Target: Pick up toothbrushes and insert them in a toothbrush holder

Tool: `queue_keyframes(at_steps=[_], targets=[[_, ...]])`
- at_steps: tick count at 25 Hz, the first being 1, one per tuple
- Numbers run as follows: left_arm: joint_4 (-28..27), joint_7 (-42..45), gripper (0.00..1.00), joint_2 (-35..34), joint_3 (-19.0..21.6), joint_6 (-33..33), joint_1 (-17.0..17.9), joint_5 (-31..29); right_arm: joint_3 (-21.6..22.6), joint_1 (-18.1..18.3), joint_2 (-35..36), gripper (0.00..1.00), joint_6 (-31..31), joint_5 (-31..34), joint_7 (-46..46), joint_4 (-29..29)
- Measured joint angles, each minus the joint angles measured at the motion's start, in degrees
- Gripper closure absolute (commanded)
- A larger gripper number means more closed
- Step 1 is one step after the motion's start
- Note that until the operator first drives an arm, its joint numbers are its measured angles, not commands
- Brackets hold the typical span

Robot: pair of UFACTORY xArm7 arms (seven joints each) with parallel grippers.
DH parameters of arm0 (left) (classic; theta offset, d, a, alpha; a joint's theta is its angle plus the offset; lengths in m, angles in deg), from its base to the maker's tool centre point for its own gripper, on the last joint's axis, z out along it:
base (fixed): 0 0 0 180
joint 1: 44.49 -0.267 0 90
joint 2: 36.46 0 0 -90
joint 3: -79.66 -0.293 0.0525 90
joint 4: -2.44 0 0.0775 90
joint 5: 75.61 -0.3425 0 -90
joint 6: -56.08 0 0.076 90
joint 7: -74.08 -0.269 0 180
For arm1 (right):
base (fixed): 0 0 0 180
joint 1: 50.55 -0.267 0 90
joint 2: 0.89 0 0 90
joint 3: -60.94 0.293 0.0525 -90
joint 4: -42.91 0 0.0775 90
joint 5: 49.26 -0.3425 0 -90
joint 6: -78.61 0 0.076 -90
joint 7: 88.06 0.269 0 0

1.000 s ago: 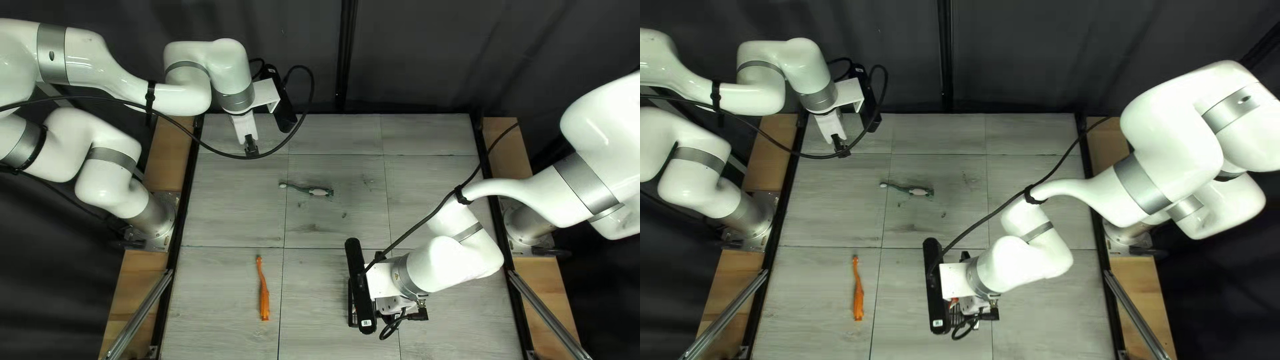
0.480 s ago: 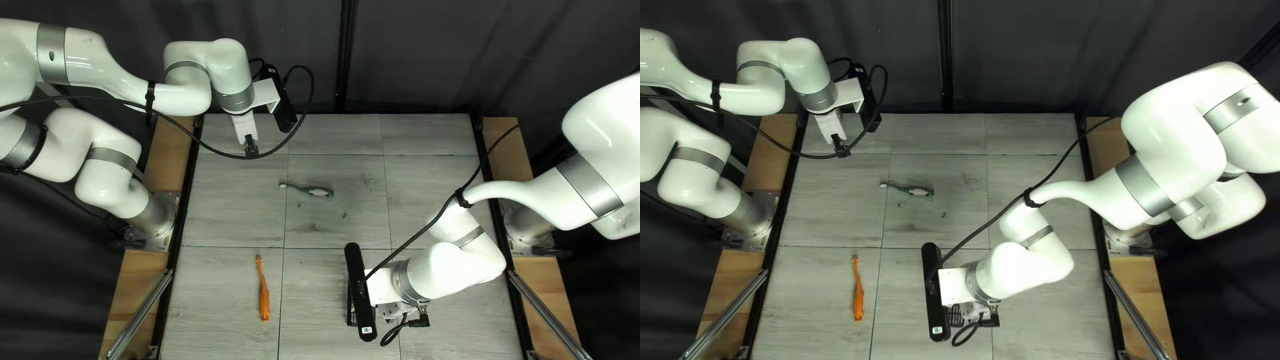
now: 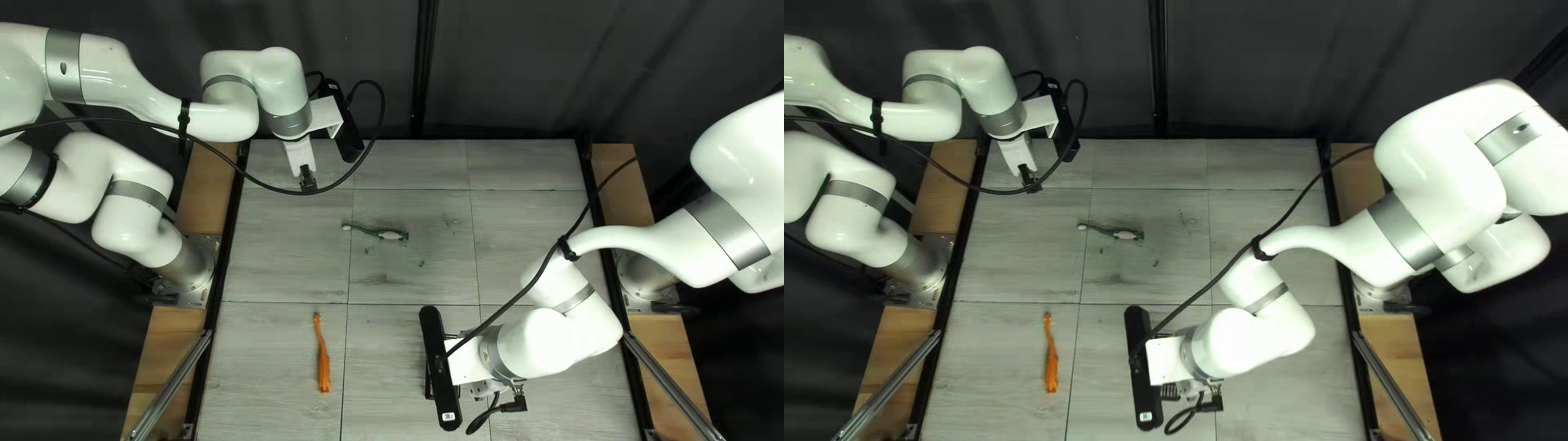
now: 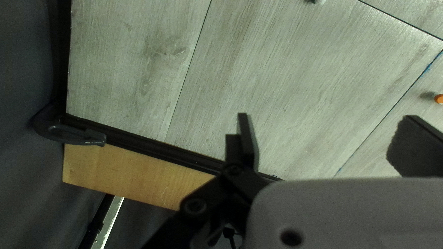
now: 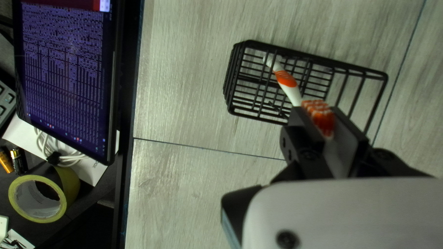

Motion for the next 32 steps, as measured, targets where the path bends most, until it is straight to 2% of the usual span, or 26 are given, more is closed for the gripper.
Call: queue_keyframes(at_steps=[6,12,22,28,32], targets=[[0.0,0.0,0.0,0.0,0.0,0.0,0.0,0.0,0.0,-0.17,0.1,0.88,2.71,0.51,0.29,-1.52],[0.0,0.0,0.0,0.0,0.0,0.0,0.0,0.0,-0.06,0.21,2.0,0.9,6.61,-0.65,-1.51,-5.38],[0.0,0.0,0.0,0.0,0.0,0.0,0.0,0.0,0.38,1.41,8.25,0.89,15.14,-4.47,-6.28,-15.22],[0.0,0.0,0.0,0.0,0.0,0.0,0.0,0.0,0.55,1.84,8.95,0.87,16.21,-6.11,-6.67,-15.67],[0.0,0.0,0.0,0.0,0.0,0.0,0.0,0.0,0.55,1.89,10.4,0.86,18.41,-6.47,-6.23,-17.91]])
